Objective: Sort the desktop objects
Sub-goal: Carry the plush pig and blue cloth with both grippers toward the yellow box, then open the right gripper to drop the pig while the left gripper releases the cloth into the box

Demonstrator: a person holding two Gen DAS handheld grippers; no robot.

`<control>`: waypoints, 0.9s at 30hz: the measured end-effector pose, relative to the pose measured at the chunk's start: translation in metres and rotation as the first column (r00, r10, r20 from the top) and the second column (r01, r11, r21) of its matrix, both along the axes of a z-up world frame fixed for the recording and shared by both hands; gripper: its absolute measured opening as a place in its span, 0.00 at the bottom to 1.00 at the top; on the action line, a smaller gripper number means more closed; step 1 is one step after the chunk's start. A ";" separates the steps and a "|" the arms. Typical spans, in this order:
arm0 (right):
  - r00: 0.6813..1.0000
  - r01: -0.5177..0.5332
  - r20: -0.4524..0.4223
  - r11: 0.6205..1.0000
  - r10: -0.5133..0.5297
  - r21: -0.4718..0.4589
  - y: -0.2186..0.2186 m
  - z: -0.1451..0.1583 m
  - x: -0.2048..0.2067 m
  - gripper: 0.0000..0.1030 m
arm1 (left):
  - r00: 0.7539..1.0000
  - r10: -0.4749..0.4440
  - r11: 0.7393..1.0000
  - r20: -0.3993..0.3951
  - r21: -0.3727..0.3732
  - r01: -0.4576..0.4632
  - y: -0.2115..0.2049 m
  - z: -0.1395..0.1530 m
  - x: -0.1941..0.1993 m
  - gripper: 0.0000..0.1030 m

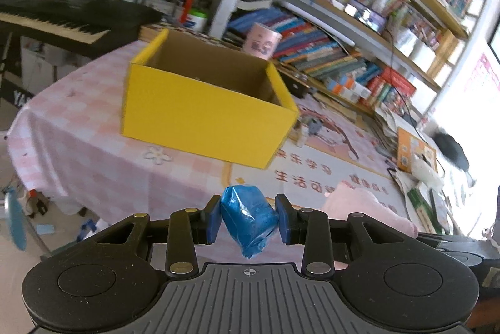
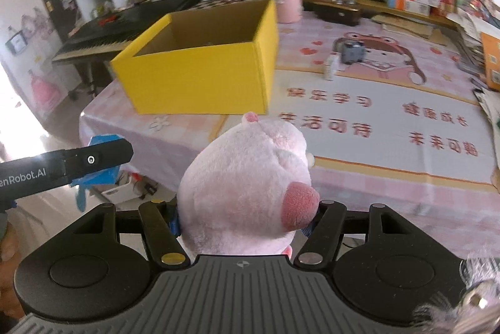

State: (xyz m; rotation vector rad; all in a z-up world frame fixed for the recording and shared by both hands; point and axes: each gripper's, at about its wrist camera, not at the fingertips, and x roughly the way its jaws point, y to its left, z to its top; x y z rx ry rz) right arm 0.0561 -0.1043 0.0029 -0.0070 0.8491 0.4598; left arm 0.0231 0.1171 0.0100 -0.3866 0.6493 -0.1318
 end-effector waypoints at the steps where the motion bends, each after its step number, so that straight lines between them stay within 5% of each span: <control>1: 1.000 -0.019 0.001 1.000 0.019 -0.004 0.006 0.000 0.000 0.61 | 1.000 0.015 1.000 0.002 -0.003 -0.015 0.004 0.000 -0.002 0.33; 14: 0.975 -0.214 0.049 0.976 0.216 -0.031 0.061 0.010 0.006 0.61 | 0.985 0.169 0.986 0.041 -0.011 -0.169 0.042 0.006 -0.017 0.33; 22: 0.962 -0.256 0.097 0.967 0.256 -0.016 0.071 0.016 0.031 0.61 | 0.981 0.181 0.983 0.076 0.014 -0.182 0.044 0.011 0.006 0.33; 27: 0.945 -0.260 0.212 0.965 0.249 0.022 0.069 0.035 0.057 0.61 | 0.978 0.154 0.985 0.141 0.050 -0.163 0.040 0.024 0.032 0.33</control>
